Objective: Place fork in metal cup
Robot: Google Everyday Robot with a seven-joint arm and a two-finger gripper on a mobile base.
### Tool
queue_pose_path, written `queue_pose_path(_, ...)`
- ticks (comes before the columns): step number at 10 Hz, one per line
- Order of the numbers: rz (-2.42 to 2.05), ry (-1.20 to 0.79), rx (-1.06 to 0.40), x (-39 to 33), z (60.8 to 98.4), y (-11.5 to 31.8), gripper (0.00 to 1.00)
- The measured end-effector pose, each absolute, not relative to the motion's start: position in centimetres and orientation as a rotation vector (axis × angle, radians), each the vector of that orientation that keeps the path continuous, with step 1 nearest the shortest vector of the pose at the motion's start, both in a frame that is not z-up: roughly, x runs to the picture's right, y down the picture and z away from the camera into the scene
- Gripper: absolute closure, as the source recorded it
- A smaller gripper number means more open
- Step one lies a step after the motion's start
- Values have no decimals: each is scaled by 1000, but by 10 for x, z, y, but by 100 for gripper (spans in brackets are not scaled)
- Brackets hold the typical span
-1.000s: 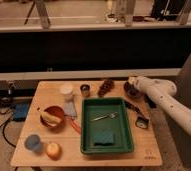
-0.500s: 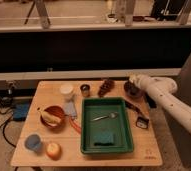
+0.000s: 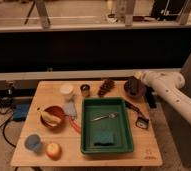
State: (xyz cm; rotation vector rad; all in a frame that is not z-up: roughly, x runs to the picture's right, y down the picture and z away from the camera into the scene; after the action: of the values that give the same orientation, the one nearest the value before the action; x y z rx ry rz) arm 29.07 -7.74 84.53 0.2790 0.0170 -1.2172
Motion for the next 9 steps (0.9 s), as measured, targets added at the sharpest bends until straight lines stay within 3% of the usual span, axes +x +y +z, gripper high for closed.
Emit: queue_pose_path(9,-1226,20,50,306,882,-93,20)
